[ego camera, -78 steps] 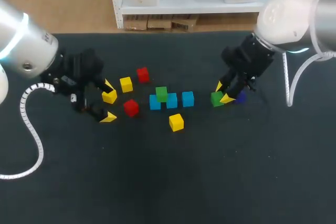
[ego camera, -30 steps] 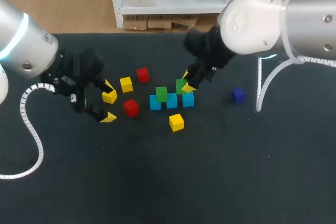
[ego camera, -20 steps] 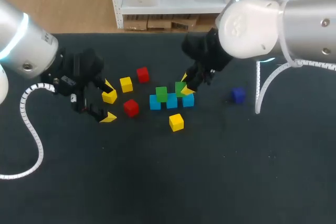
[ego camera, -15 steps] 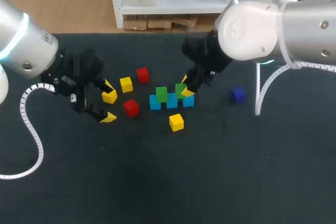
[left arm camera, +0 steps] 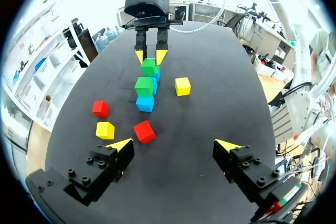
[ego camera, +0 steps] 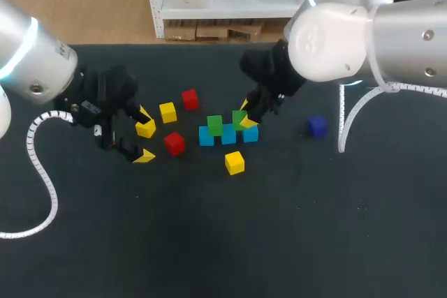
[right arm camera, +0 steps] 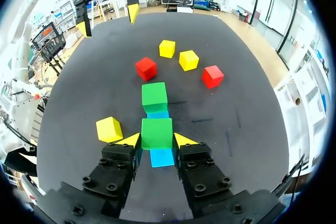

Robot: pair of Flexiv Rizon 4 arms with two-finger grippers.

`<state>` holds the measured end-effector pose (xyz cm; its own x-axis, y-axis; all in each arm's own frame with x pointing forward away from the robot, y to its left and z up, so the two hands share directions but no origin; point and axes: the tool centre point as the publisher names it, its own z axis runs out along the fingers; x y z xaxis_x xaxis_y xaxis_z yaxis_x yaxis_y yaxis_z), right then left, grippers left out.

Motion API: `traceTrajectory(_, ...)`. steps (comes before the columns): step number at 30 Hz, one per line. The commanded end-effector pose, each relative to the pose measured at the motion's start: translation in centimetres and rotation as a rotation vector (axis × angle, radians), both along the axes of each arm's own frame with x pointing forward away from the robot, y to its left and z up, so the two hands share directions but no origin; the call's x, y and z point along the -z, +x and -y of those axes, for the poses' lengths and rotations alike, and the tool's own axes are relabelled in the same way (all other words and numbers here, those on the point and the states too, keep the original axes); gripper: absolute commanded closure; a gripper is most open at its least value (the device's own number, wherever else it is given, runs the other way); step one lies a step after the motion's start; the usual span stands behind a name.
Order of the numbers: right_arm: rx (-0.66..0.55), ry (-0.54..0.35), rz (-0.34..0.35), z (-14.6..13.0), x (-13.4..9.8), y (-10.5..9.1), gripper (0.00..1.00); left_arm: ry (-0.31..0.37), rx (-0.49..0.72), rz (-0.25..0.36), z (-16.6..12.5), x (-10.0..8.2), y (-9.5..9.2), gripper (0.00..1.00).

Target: Place the blue cubes, place green cubes on the blue cubes, place the yellow cubes on the green cubes, then place the red cubes on the yellow cubes, and place purple cube on the red cubes.

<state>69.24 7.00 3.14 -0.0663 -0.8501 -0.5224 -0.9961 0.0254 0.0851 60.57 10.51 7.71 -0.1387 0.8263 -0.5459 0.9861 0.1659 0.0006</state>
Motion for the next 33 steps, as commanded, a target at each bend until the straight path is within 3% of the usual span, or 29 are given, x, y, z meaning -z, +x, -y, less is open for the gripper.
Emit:
traceTrajectory(1, -0.002, -0.002, -0.004, -0.1, 0.09, 0.13, 1.0, -0.007, 0.004, 0.004, -0.16, 0.1, -0.04, 0.0)
traceTrajectory(33, -0.012, -0.003, -0.016, -0.08, 0.51, 0.05, 1.0, -0.007, 0.004, 0.004, -0.16, 0.1, -0.04, 0.0)
